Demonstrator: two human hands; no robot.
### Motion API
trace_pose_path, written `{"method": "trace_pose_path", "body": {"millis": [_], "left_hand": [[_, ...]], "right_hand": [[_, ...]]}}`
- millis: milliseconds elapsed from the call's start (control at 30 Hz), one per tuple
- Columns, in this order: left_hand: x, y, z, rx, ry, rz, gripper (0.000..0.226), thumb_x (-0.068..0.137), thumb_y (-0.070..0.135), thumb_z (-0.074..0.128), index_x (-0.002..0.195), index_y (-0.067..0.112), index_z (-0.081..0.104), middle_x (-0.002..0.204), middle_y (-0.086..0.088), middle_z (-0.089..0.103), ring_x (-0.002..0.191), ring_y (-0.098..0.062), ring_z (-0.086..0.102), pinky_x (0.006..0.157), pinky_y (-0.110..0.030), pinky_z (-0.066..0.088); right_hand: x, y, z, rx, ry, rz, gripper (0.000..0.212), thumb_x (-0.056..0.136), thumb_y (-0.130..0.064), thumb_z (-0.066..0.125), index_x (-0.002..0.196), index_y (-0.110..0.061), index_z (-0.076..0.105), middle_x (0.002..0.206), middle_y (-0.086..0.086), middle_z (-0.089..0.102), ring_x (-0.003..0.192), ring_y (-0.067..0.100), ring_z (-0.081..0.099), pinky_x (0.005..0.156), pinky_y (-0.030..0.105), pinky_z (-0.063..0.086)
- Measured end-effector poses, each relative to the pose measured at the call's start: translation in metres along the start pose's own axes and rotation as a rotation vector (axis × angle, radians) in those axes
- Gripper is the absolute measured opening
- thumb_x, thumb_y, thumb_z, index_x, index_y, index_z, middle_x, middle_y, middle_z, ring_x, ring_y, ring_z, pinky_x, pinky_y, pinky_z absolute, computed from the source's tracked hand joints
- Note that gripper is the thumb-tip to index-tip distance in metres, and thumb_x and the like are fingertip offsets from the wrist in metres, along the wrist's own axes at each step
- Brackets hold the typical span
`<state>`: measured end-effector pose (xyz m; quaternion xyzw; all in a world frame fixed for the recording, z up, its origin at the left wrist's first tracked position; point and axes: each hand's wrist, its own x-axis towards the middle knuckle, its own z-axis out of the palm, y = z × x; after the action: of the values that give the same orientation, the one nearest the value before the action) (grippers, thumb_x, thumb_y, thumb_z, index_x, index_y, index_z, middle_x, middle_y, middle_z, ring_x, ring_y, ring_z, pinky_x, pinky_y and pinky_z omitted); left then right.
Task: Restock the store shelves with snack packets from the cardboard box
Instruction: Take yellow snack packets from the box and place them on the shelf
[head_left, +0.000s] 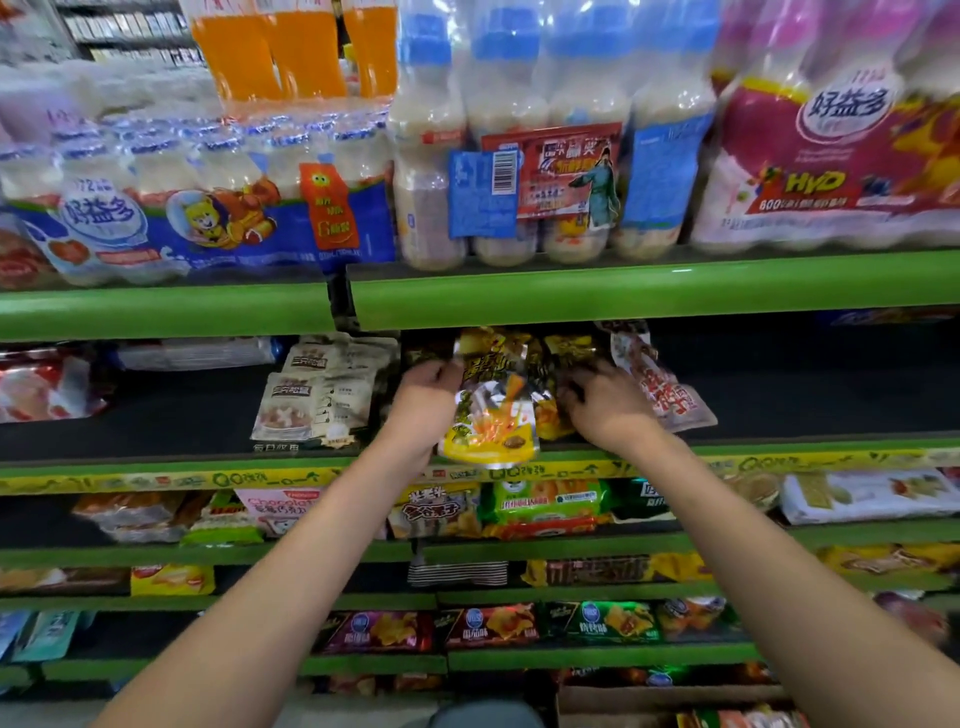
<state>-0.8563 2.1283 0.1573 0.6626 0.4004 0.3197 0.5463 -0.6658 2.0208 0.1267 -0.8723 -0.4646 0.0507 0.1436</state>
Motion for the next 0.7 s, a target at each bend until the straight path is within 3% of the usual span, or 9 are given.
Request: {"method": "trace_pose_path", "body": {"millis": [133, 200, 233, 333, 367, 433, 500, 600, 700], "left_hand": [[0.026, 0.017, 0.030, 0.025, 0.024, 0.015, 0.027, 0.105, 0.021, 0.049, 0.115, 0.003, 0.067, 0.108, -0.008, 0.065, 0.094, -0.020, 0.055, 0.073, -0.023, 0.034], [0.034, 0.020, 0.040, 0.104, -0.016, -0.013, 0.030, 0.106, 0.022, 0.049, 0.120, 0.002, 0.065, 0.113, -0.009, 0.065, 0.096, -0.023, 0.058, 0.075, -0.024, 0.036], [0.036, 0.019, 0.042, 0.163, -0.060, -0.031, 0.027, 0.106, 0.022, 0.049, 0.120, 0.004, 0.064, 0.108, -0.007, 0.065, 0.091, -0.023, 0.059, 0.072, -0.023, 0.040], [0.034, 0.014, 0.039, 0.268, -0.162, -0.121, 0.014, 0.104, 0.014, 0.048, 0.111, 0.009, 0.059, 0.081, -0.004, 0.061, 0.047, -0.012, 0.060, 0.038, -0.019, 0.041], [0.035, 0.011, 0.036, 0.323, -0.192, -0.128, 0.015, 0.104, 0.014, 0.049, 0.112, 0.008, 0.059, 0.078, -0.006, 0.062, 0.043, -0.012, 0.059, 0.037, -0.019, 0.041], [0.037, 0.008, 0.031, 0.430, -0.238, -0.116, 0.027, 0.103, 0.019, 0.050, 0.127, 0.008, 0.057, 0.085, -0.010, 0.069, 0.059, -0.022, 0.067, 0.051, -0.028, 0.049], [0.040, 0.006, 0.027, 0.589, -0.187, -0.055, 0.043, 0.101, 0.025, 0.053, 0.141, 0.011, 0.048, 0.118, -0.016, 0.068, 0.095, -0.033, 0.070, 0.075, -0.036, 0.055], [0.038, 0.004, 0.026, 0.885, -0.124, 0.176, 0.052, 0.100, 0.034, 0.052, 0.148, 0.017, 0.043, 0.153, -0.014, 0.042, 0.139, -0.037, 0.040, 0.110, -0.042, 0.040], [0.031, 0.001, 0.036, 1.014, -0.289, 0.362, 0.052, 0.100, 0.048, 0.046, 0.149, 0.031, 0.044, 0.161, -0.005, 0.032, 0.146, -0.037, 0.025, 0.117, -0.049, 0.028]], "right_hand": [[-0.008, 0.003, 0.004, 0.043, -0.004, 0.009, 0.040, 0.103, -0.043, 0.040, 0.139, -0.032, 0.055, 0.142, 0.007, 0.052, 0.129, 0.034, 0.047, 0.099, 0.039, 0.044], [-0.010, 0.005, 0.004, 0.066, 0.020, 0.004, 0.040, 0.103, -0.038, 0.040, 0.138, -0.030, 0.057, 0.140, 0.008, 0.054, 0.127, 0.035, 0.048, 0.096, 0.039, 0.042], [-0.012, 0.005, 0.005, 0.073, 0.027, -0.002, 0.040, 0.103, -0.035, 0.039, 0.138, -0.028, 0.057, 0.140, 0.009, 0.054, 0.126, 0.035, 0.048, 0.096, 0.039, 0.042], [-0.014, 0.007, 0.004, 0.151, 0.055, -0.002, 0.041, 0.102, -0.029, 0.037, 0.137, -0.026, 0.058, 0.141, 0.009, 0.056, 0.122, 0.035, 0.053, 0.098, 0.040, 0.046], [-0.015, 0.007, 0.004, 0.172, 0.057, -0.001, 0.041, 0.102, -0.029, 0.037, 0.137, -0.027, 0.058, 0.141, 0.008, 0.056, 0.119, 0.034, 0.056, 0.097, 0.041, 0.049], [-0.017, 0.007, 0.003, 0.175, 0.042, 0.004, 0.040, 0.102, -0.035, 0.041, 0.138, -0.031, 0.057, 0.142, 0.005, 0.056, 0.116, 0.033, 0.058, 0.095, 0.043, 0.051], [-0.020, 0.007, 0.002, 0.152, 0.031, -0.006, 0.040, 0.101, -0.041, 0.044, 0.138, -0.032, 0.056, 0.145, 0.003, 0.053, 0.122, 0.033, 0.054, 0.099, 0.044, 0.048], [-0.023, 0.006, 0.000, 0.129, 0.018, -0.009, 0.041, 0.099, -0.045, 0.047, 0.138, -0.035, 0.057, 0.147, 0.001, 0.050, 0.131, 0.032, 0.045, 0.105, 0.042, 0.042], [-0.025, 0.006, 0.000, 0.085, 0.005, -0.011, 0.041, 0.098, -0.047, 0.049, 0.137, -0.038, 0.056, 0.146, -0.001, 0.050, 0.131, 0.030, 0.043, 0.105, 0.041, 0.041]]}}
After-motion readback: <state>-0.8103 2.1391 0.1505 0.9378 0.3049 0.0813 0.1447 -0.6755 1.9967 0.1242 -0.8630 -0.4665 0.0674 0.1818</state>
